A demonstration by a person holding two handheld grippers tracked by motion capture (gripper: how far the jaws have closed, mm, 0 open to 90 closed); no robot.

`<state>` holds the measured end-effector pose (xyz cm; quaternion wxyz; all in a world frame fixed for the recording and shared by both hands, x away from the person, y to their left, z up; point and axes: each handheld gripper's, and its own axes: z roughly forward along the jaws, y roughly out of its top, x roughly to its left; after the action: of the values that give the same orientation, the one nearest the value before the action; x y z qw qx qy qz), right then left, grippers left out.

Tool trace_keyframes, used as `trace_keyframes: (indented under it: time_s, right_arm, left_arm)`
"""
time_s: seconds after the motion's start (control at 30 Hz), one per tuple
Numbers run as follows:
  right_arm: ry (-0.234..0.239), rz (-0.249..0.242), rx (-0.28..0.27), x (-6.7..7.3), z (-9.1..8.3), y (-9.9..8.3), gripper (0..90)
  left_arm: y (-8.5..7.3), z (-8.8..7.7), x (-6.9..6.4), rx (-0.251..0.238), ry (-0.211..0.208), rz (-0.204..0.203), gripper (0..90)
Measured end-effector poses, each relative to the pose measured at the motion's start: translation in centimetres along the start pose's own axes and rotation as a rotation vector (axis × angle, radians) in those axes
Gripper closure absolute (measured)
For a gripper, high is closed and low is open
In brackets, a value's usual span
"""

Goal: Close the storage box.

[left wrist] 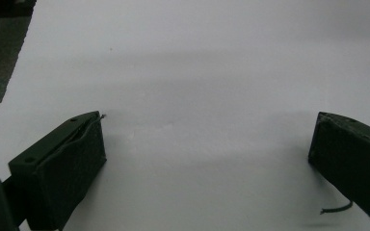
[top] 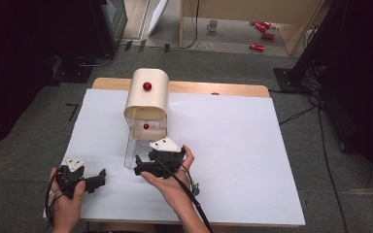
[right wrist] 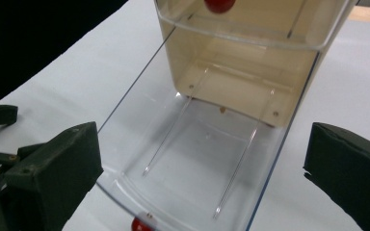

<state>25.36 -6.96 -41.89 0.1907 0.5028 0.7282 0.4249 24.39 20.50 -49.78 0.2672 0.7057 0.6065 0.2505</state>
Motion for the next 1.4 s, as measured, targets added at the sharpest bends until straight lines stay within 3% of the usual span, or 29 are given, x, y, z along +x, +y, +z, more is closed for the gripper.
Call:
trace_keyframes:
  time_s: [0.7, 0.9, 1.13, 1.23, 1.4]
  right_arm:
    - [-0.019, 0.038, 0.019, 0.7, -2.4, -4.5, 0.0]
    - [-0.016, 0.073, 0.042, 0.7, -2.2, -6.1, 0.0]
    - [-0.016, 0.078, 0.076, 0.9, -1.6, -7.2, 0.0]
    - [-0.016, 0.098, 0.087, 0.9, -1.3, -7.6, 1.5]
    - [-0.032, 0.103, 0.089, 1.2, -0.7, -8.3, 14.1]
  left_arm:
    - [-0.1, 0.0, 0.0, -0.006, 0.001, -0.005, 0.0]
    - [-0.1, 0.0, 0.0, -0.007, 0.001, -0.005, 0.0]
    - [-0.1, 0.0, -0.1, -0.008, 0.001, -0.006, 0.0]
    - [-0.1, 0.0, 0.0, -0.008, 0.001, -0.005, 0.0]
    - [-0.1, 0.0, 0.0, -0.007, 0.001, -0.005, 0.0]
